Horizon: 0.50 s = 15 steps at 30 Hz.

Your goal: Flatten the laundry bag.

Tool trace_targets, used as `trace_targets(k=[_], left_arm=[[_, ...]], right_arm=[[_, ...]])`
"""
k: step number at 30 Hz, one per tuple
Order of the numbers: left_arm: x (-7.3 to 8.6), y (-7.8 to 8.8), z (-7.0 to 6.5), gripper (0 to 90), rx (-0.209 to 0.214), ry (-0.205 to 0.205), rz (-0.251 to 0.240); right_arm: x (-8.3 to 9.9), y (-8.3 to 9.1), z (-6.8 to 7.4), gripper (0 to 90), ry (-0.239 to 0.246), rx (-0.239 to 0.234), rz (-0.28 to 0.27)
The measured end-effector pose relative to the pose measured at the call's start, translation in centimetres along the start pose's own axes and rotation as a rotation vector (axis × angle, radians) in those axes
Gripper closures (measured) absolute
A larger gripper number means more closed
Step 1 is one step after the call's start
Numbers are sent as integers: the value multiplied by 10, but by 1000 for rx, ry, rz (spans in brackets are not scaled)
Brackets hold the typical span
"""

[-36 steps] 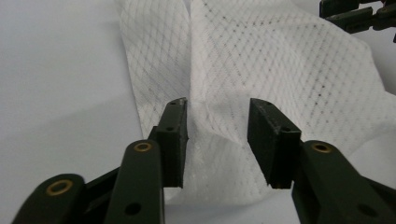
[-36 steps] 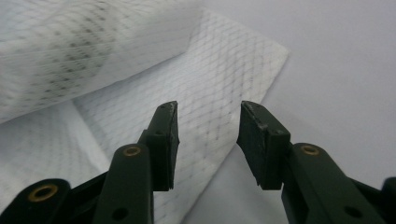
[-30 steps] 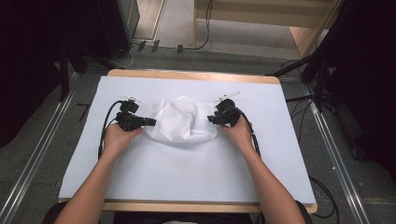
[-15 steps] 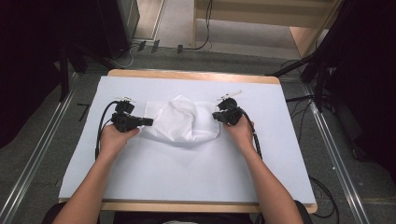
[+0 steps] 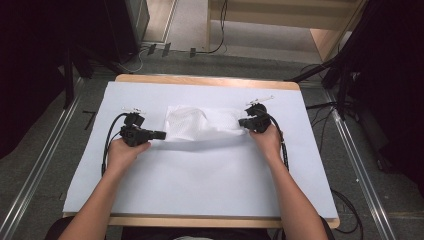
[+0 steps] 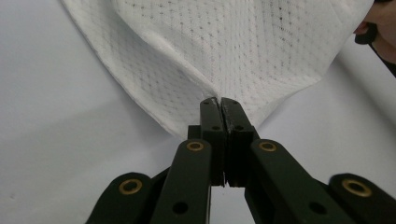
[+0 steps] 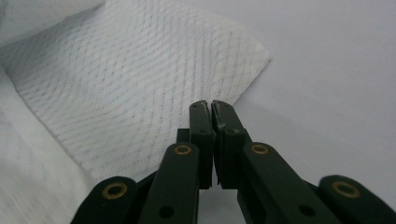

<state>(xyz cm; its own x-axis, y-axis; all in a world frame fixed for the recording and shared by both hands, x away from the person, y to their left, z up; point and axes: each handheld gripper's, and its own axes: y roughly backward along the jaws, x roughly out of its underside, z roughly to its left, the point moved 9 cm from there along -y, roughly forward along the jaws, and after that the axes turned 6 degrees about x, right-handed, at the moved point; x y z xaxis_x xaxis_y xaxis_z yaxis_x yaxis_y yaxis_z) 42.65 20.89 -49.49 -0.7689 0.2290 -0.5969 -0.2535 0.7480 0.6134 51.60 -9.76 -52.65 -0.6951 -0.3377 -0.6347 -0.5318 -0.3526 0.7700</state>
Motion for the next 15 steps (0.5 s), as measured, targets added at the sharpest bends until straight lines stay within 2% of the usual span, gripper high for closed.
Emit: trace_targets(k=[2,3,6,8,11,15], left_arm=[[3,-1,-1,894,-1,5,10],[3,-1,-2,865,10,10,9],[5,1,-3,813,0,7,19],[5,5,-4,768,1,-6,19],[4,12,-6,718,-14,-16,6],[3,22,-5,672,-40,-28,-9]], right_arm=[[1,0,0,828,1,1,-1],[-2,4,0,759,3,4,-21],[-6,10,2,706,-2,-4,-47],[-10,16,7,716,6,-21,-69],[-14,20,20,803,22,-59,-81],[-22,19,46,787,26,-137,-85]])
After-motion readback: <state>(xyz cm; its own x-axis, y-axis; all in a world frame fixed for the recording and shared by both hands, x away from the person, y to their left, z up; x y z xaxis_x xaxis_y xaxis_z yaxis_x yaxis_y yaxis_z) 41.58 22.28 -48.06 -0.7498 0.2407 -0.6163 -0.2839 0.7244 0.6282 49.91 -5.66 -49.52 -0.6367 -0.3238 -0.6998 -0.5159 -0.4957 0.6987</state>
